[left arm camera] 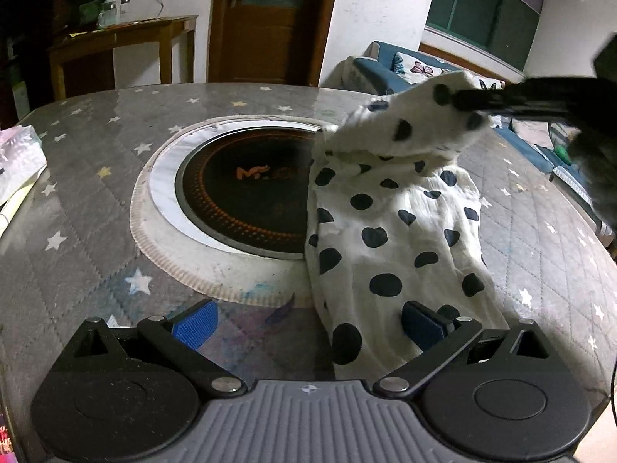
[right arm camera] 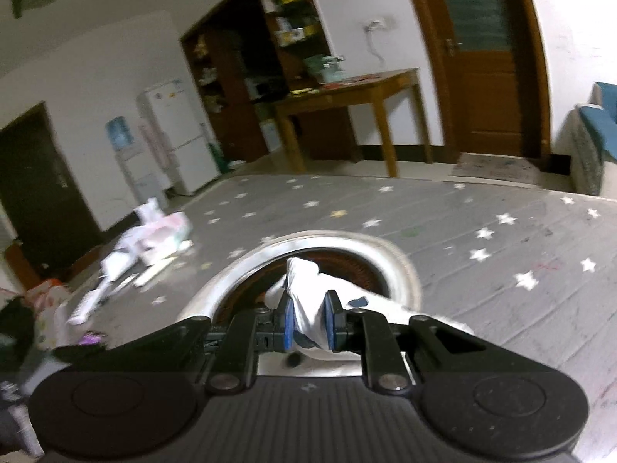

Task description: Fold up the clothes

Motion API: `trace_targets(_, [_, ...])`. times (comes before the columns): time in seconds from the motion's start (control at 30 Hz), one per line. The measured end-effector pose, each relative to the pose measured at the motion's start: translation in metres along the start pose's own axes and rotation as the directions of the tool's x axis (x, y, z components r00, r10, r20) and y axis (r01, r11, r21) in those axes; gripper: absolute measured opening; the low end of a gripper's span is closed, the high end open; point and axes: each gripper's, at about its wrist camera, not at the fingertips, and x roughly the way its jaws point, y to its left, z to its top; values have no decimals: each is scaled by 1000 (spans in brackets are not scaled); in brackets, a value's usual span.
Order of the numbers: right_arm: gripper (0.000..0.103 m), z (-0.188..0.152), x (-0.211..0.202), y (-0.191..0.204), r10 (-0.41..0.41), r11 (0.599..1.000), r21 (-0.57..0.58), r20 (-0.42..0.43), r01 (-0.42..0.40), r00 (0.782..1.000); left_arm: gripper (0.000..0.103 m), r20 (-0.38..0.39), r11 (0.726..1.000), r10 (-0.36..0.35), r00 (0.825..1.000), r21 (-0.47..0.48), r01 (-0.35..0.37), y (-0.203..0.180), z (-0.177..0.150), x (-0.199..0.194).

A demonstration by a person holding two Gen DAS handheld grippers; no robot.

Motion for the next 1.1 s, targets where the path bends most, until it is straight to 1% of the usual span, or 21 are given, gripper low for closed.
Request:
trace_targets(0.13, [15,-17,-22,24,71,997,-27,16,-70,997,103,11,1000,17,1000,-17,-17,7,-1,-5])
trace_targets(0.2, [15,-27,-31,37,101,993,-61,13,-100,995,103,17,999,29,999,-27,-28,11,-2,-8])
trace_targets(0.27, [15,-39,-39,53,129,983,-129,3,-128,992,103,23,999,40,999,-38,-40,16,-3,-11])
trace_targets(0.4, [15,-68,-50,83,148,948,-279,-46,-155,988,103,35,996,64,997,-59,-62,24,-4,-18])
trace_targets(0.5, [15,-91,-58,106,143,900,-404,-83,-164,986,103,41,994,79,996,-83,-76,33,-4,-22])
trace_targets(0.53, [16,-98,-59,112,137,884,-437,-100,-167,986,103,42,993,83,996,-92,-79,35,-4,-23])
trace_targets(0.63, [18,-118,-60,124,104,853,-492,-169,-175,980,103,49,990,92,995,-110,-86,40,-4,-26])
trace_targets(0.73, [22,-130,-59,125,79,851,-495,-211,-176,974,103,62,990,92,994,-115,-84,43,-2,-27])
trace_targets(0.87, [23,-131,-57,120,76,872,-457,-226,-175,971,103,68,990,82,994,-120,-73,44,-1,-26])
trace_targets(0.9, [26,-129,-56,118,92,879,-436,-238,-191,967,103,68,990,79,995,-119,-70,44,-1,-25])
trace_targets(0.93, [35,-127,-56,117,107,886,-415,-250,-206,962,103,69,991,75,995,-118,-67,43,-1,-25])
trace_targets(0.97, [47,-126,-56,115,123,892,-393,-261,-222,957,103,70,991,72,995,-118,-64,43,-2,-25])
trace_targets(1.03, [48,-122,-55,113,152,902,-353,-276,-247,949,103,72,991,67,995,-121,-58,44,-2,-26])
trace_targets(1.1, [48,-116,-53,115,158,912,-330,-270,-246,950,103,73,990,65,995,-127,-56,45,-3,-26])
